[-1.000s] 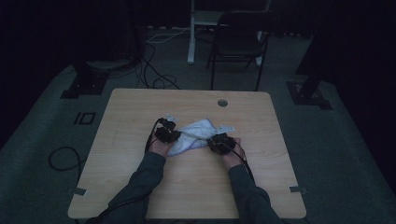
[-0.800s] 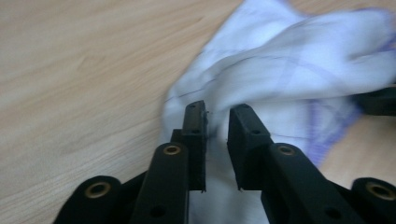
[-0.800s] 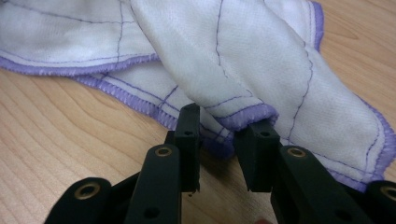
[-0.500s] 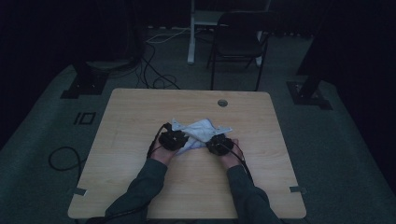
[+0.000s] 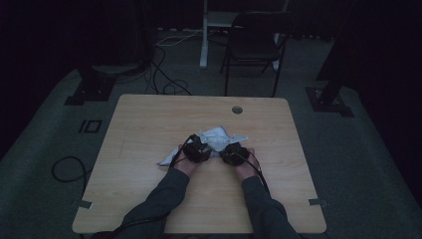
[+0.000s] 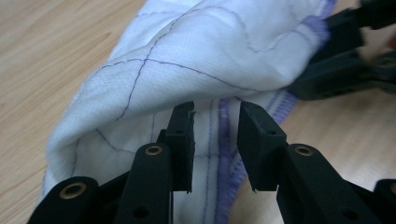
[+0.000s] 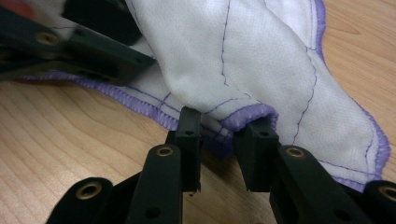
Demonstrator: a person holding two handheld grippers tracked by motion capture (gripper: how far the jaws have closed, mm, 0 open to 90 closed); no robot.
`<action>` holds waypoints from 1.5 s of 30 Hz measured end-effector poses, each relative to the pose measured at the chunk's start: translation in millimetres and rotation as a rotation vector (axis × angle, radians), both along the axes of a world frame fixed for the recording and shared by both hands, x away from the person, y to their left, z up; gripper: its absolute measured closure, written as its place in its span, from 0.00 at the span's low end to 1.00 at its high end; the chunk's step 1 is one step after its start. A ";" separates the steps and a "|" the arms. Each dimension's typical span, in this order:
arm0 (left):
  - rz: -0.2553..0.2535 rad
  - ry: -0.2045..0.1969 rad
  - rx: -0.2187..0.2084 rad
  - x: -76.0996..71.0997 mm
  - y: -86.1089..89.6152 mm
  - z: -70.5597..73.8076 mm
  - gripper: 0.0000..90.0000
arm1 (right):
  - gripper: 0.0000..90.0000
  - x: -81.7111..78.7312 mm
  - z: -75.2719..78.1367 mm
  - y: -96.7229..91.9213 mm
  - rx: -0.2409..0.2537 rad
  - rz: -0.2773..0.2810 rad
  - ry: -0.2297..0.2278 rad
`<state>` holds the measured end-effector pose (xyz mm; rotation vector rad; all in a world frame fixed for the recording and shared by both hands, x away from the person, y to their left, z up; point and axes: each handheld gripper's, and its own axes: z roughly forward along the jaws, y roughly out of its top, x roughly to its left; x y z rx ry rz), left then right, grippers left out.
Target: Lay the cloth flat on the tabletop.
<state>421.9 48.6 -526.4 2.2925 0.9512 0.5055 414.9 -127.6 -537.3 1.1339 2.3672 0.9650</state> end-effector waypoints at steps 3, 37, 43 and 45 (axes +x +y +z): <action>-0.008 0.010 0.028 2.3 -1.2 -1.5 0.86 | 0.81 0.2 -0.1 -0.4 0.000 0.002 0.001; 0.017 0.004 -0.074 0.1 24.6 24.2 0.99 | 0.76 -40.6 28.9 29.5 0.085 0.228 -0.159; 0.013 0.011 -0.076 0.0 25.0 23.3 0.99 | 0.71 -26.0 12.7 44.6 0.032 0.222 -0.132; 0.008 0.014 -0.073 -0.1 24.9 22.5 0.99 | 0.71 -21.2 5.4 48.8 -0.008 0.213 -0.118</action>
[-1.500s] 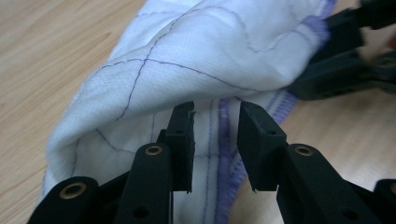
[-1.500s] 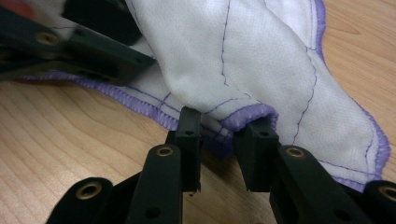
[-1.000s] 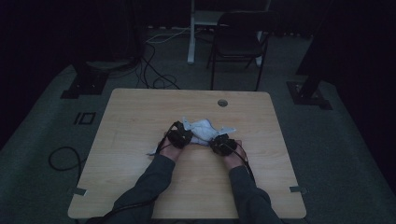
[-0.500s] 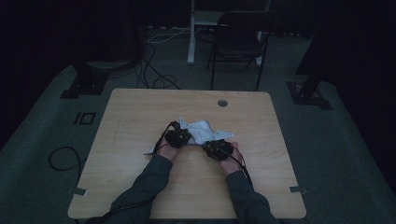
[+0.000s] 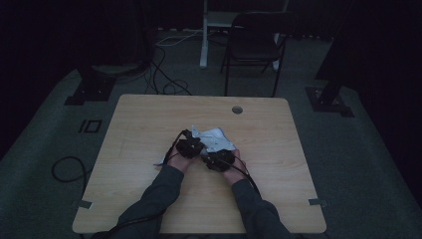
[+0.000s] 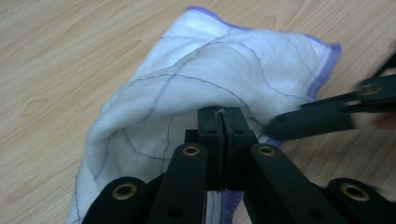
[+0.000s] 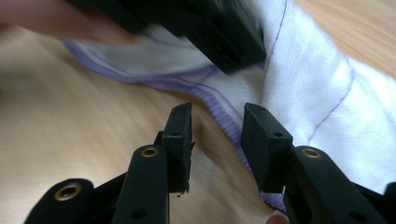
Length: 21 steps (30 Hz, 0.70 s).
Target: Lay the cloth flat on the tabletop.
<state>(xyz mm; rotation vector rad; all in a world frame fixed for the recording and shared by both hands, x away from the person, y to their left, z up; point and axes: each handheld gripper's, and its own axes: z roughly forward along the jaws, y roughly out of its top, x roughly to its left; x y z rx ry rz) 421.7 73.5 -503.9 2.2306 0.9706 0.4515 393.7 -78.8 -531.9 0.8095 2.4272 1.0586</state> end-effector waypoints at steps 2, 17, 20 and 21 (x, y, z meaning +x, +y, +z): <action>-0.001 0.001 0.002 -0.6 0.3 -1.1 0.99 | 0.72 4.2 -5.1 1.8 -0.034 -0.028 0.005; 0.050 -0.039 -0.036 1.5 19.7 17.5 1.00 | 0.82 12.5 -8.1 -19.4 -0.002 -0.133 0.075; 0.083 -0.053 -0.053 3.9 30.5 23.7 1.00 | 0.83 11.9 -7.9 -25.2 0.001 -0.148 0.084; 0.094 -0.054 -0.056 4.9 34.7 25.5 1.00 | 0.84 11.6 -7.8 -26.9 0.001 -0.153 0.085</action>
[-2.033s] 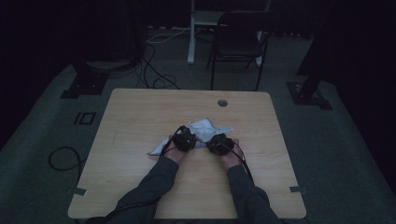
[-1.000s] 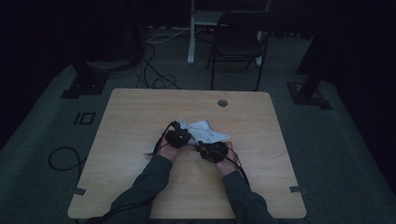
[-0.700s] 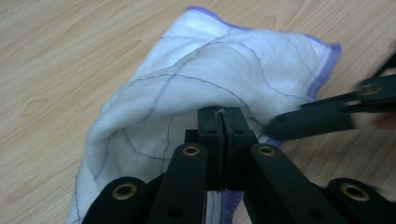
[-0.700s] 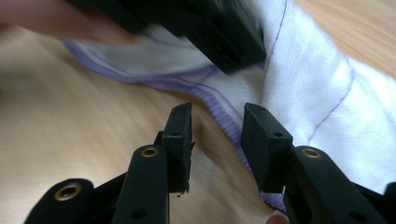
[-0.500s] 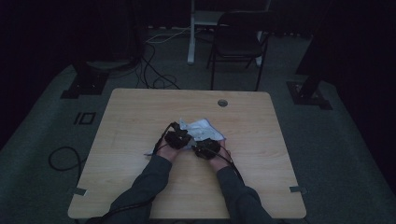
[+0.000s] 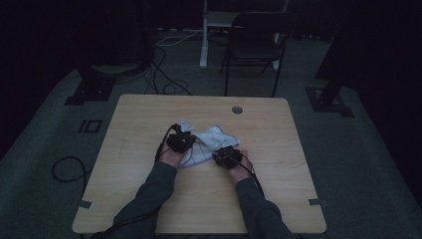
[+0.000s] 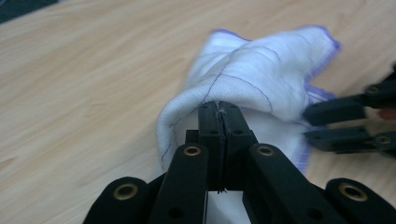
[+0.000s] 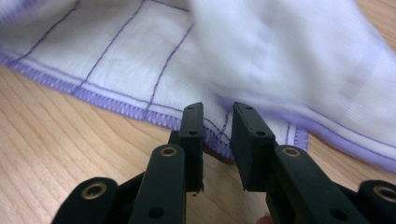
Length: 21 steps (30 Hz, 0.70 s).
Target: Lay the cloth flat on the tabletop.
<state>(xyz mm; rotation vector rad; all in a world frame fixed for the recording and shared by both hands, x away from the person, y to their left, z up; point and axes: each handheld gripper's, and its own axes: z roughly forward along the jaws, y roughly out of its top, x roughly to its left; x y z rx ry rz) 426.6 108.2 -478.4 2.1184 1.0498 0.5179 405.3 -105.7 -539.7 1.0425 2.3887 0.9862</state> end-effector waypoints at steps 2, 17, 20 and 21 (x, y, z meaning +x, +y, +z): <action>0.024 -0.004 -0.011 1.7 8.0 2.6 1.00 | 0.84 -0.7 0.4 -3.4 -0.003 -0.008 0.003; 0.174 0.033 -0.055 6.3 64.8 -10.9 1.00 | 0.88 -9.1 1.7 -27.3 -0.012 -0.090 0.019; 0.200 0.043 -0.061 5.0 74.7 -16.2 1.00 | 0.89 -11.8 2.5 -30.6 -0.027 -0.100 0.019; 0.212 0.047 -0.064 4.7 78.1 -18.0 1.00 | 0.89 -12.8 2.7 -31.2 -0.033 -0.103 0.018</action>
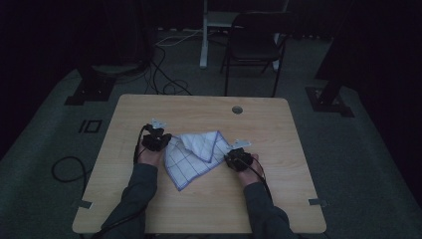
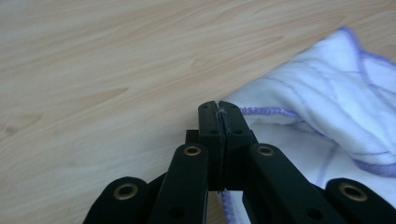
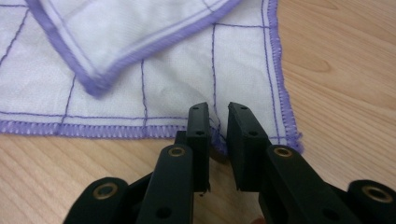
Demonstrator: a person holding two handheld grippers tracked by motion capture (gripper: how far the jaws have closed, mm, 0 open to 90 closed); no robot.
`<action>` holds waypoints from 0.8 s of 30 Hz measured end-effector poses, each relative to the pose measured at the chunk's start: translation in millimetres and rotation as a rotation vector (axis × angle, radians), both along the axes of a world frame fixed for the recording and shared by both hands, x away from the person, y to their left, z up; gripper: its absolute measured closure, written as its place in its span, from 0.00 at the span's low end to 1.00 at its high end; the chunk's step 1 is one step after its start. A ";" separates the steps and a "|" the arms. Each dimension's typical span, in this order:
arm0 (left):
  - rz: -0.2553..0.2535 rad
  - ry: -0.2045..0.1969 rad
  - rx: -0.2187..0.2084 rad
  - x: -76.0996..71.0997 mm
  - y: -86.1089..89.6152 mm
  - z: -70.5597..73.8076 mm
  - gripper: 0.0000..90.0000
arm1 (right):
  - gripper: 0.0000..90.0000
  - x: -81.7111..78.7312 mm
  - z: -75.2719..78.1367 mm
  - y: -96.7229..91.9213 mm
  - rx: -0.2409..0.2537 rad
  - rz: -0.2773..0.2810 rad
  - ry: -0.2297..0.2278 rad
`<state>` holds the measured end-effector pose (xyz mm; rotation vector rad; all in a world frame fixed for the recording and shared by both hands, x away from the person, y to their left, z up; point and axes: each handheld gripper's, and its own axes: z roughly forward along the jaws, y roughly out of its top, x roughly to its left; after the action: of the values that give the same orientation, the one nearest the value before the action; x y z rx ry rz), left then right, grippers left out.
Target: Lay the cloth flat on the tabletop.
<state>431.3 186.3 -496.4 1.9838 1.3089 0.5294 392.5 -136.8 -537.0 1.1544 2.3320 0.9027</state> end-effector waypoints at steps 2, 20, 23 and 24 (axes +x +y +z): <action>0.024 0.011 -0.014 -0.4 7.1 -3.3 1.00 | 0.90 -1.9 0.1 -1.1 -0.007 -0.006 -0.003; 0.135 0.090 -0.088 -15.2 56.0 -29.4 0.99 | 0.91 -8.2 0.5 -11.0 0.004 -0.022 0.011; 0.141 0.091 -0.072 -17.5 54.7 -30.0 0.98 | 0.91 -8.1 0.7 -11.2 0.004 -0.022 0.013; 0.139 0.084 -0.066 -19.2 53.7 -28.6 0.94 | 0.91 -7.8 0.7 -11.5 0.006 -0.022 0.013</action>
<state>412.1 239.9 -525.0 1.8888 1.5049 0.4653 384.7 -148.3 -536.3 1.1888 2.3241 0.8976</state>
